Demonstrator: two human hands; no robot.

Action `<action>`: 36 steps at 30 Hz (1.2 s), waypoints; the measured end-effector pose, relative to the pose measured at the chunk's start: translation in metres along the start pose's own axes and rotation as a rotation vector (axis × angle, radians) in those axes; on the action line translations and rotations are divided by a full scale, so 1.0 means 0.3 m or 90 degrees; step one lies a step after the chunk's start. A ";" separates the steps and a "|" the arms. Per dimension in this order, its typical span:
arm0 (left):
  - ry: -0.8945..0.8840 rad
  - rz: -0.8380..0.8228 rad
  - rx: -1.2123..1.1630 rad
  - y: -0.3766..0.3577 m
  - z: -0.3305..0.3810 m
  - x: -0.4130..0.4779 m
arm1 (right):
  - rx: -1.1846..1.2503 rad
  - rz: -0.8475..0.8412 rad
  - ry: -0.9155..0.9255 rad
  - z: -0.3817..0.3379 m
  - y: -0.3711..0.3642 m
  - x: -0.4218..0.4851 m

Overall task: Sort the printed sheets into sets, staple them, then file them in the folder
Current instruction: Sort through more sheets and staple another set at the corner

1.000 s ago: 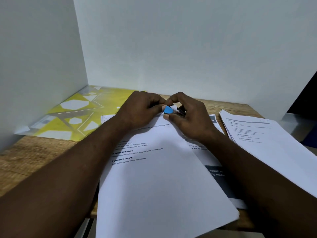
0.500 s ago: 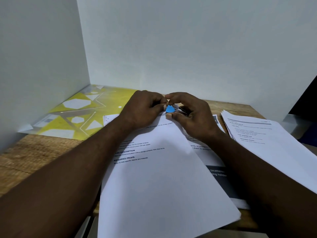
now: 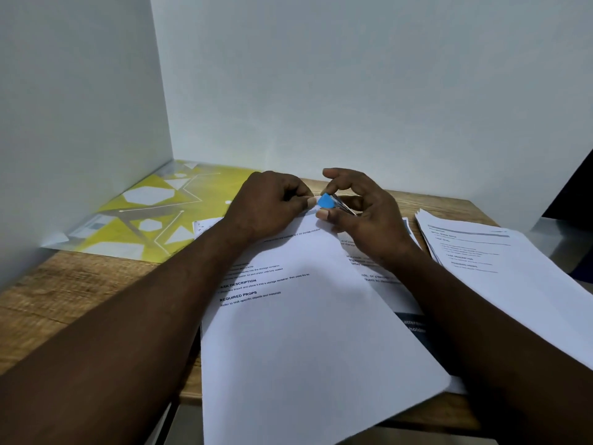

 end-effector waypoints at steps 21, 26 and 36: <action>0.155 0.025 -0.265 0.009 -0.011 -0.007 | 0.225 -0.083 -0.221 0.030 -0.021 -0.008; 0.185 0.041 -0.297 0.016 -0.020 -0.006 | 0.234 -0.085 -0.215 0.027 -0.029 -0.006; 0.197 0.075 -0.286 0.032 -0.026 -0.003 | 0.201 -0.064 -0.218 0.035 -0.034 -0.002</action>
Point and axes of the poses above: each hand's wrist, its own x-axis towards the middle knuckle, its own y-axis out of the back of the hand, z = x × y, the point moved 2 cm from there along x, towards the middle knuckle, and after that the axes turned 12 degrees about -x, right-handed, at the moved point
